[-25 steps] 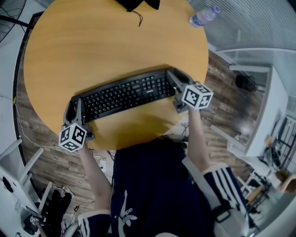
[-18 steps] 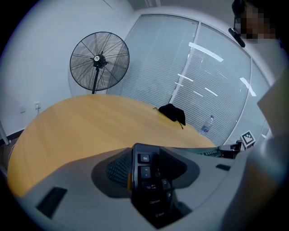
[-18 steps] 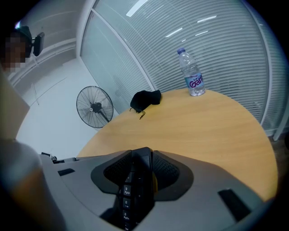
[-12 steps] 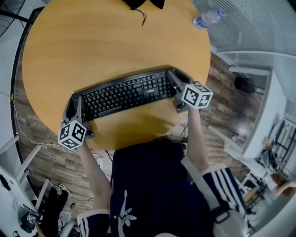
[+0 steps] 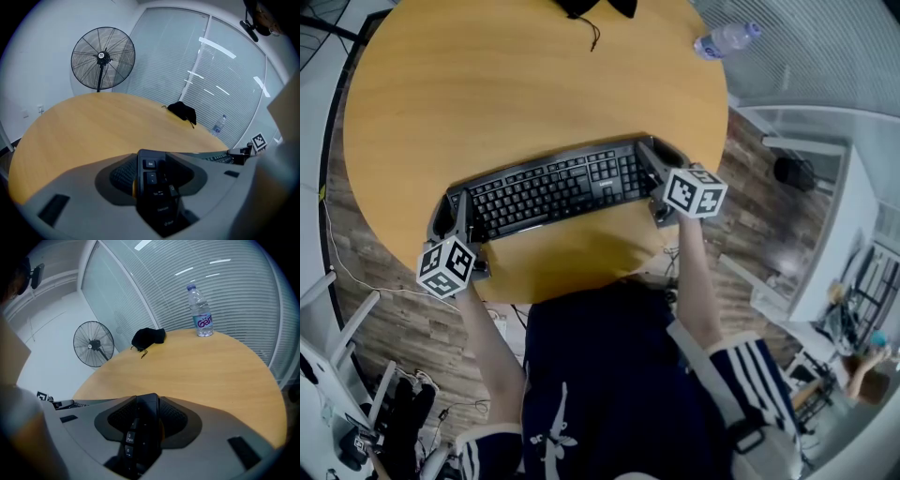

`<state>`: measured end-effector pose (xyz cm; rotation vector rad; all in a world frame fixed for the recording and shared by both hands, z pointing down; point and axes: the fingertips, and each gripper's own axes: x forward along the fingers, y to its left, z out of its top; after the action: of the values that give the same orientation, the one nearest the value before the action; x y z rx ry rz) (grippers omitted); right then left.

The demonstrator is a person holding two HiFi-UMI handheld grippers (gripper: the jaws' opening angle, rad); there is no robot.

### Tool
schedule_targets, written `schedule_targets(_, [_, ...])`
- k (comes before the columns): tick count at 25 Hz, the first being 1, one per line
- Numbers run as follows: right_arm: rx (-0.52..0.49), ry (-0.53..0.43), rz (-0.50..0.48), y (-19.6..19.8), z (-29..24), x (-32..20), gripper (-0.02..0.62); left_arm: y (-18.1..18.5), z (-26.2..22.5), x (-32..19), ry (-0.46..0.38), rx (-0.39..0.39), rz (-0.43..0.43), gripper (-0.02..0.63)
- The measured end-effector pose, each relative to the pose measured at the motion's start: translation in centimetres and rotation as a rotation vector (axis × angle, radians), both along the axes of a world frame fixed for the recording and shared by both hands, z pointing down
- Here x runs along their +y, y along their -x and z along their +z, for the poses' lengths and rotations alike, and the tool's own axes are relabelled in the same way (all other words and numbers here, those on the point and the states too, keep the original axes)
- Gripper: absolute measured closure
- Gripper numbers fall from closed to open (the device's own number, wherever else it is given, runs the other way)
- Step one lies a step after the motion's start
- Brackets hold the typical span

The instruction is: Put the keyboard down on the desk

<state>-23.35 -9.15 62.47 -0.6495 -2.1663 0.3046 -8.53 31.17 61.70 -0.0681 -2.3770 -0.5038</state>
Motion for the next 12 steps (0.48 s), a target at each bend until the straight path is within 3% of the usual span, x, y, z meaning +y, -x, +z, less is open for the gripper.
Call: schedule_targets(12, [-0.006, -0.024, -0.012, 0.00, 0.30, 0.02, 0.454, -0.07, 0.55, -0.26, -0.012, 0.070, -0.009, 0.413])
